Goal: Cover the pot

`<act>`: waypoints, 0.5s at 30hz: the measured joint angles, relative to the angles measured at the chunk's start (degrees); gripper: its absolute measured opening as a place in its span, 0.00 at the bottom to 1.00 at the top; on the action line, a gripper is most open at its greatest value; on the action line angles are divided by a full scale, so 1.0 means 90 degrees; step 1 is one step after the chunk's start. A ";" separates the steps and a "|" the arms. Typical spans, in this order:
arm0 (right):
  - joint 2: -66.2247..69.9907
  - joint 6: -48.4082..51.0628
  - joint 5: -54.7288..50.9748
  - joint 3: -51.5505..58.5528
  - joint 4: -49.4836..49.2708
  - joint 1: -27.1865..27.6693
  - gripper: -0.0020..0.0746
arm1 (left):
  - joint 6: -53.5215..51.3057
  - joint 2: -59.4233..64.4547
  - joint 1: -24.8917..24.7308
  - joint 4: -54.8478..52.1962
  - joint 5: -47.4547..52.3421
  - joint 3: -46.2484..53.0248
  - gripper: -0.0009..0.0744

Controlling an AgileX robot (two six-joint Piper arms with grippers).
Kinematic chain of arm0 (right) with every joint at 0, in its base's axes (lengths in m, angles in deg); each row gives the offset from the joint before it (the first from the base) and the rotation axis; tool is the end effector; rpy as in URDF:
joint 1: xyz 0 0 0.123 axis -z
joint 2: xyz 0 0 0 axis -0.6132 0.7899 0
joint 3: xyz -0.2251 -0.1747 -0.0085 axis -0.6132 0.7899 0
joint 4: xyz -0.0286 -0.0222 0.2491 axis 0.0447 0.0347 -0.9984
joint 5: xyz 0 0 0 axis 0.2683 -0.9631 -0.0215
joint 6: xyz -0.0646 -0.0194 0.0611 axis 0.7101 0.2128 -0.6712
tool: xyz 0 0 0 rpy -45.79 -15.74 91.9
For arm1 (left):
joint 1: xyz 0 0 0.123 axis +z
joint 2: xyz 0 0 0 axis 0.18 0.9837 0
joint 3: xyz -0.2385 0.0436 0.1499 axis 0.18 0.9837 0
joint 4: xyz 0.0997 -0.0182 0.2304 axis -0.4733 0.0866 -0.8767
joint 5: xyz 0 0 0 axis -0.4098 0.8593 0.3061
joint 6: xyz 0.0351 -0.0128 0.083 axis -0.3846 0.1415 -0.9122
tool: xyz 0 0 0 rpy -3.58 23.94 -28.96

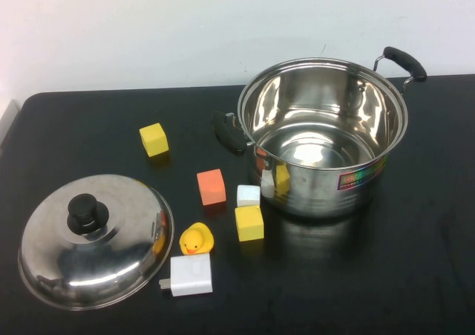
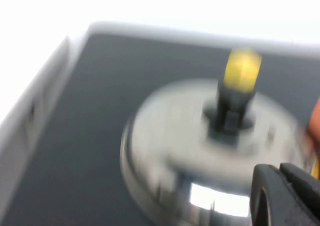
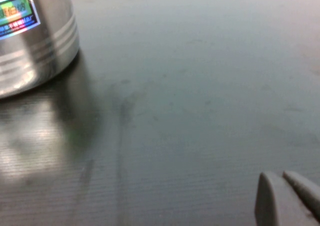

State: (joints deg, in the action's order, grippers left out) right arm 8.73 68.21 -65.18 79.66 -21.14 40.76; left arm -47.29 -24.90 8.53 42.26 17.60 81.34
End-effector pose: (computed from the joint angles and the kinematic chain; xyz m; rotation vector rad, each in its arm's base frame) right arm 0.0526 -0.0033 0.1767 0.0667 1.8401 -0.0311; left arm 0.0554 -0.0026 0.1894 -0.1384 1.6814 -0.1858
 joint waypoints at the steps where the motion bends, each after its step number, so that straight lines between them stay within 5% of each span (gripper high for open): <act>1: 0.0000 0.0000 0.0000 0.0000 0.0000 0.0000 0.02 | 0.0000 0.0000 0.0000 0.0000 -0.0317 0.0000 0.01; 8: 0.0000 0.0000 0.0000 0.0000 0.0000 0.0000 0.02 | 0.0000 0.0000 0.0000 -0.0012 -0.2532 0.0000 0.01; 15: 0.0000 0.0000 0.0000 0.0000 0.0000 0.0000 0.02 | 0.0000 0.0000 0.0000 -0.0012 -0.3210 0.0000 0.01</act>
State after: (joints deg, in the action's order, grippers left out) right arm 8.73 68.21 -65.18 79.66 -21.14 40.76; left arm -47.29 -24.90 8.53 42.15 -11.29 81.34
